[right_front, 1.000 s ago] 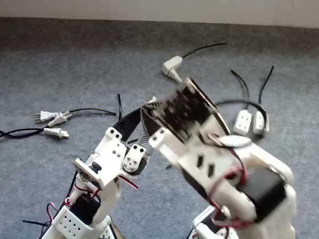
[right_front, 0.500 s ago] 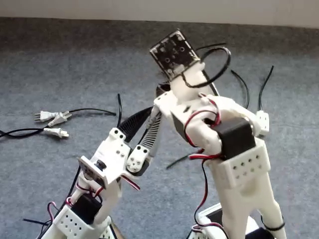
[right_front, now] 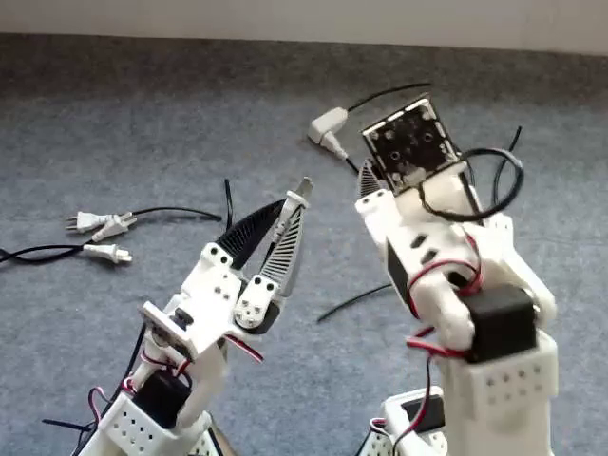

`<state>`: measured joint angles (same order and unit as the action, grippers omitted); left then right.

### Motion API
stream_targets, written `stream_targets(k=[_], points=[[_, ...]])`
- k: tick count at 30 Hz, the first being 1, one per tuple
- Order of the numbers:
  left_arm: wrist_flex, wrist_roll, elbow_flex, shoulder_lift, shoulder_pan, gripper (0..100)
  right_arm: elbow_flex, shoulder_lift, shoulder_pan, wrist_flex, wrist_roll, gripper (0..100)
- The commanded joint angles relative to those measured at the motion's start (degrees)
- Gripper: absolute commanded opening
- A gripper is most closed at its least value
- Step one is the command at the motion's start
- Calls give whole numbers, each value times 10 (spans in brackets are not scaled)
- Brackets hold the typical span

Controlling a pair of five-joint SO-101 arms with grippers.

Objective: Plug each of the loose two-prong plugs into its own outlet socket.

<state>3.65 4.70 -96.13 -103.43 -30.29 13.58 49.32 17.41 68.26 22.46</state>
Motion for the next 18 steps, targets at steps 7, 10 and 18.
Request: stream_targets(k=[7,10,18], points=[[-41,3,0,-2,-1,6,-175,8,-44,131,-90,6],[-131,4,54,-1,25,6,-124,0,-114,156,-135,6],[-240,57,210,82,105,6,48,58,-176,162,-189,6]])
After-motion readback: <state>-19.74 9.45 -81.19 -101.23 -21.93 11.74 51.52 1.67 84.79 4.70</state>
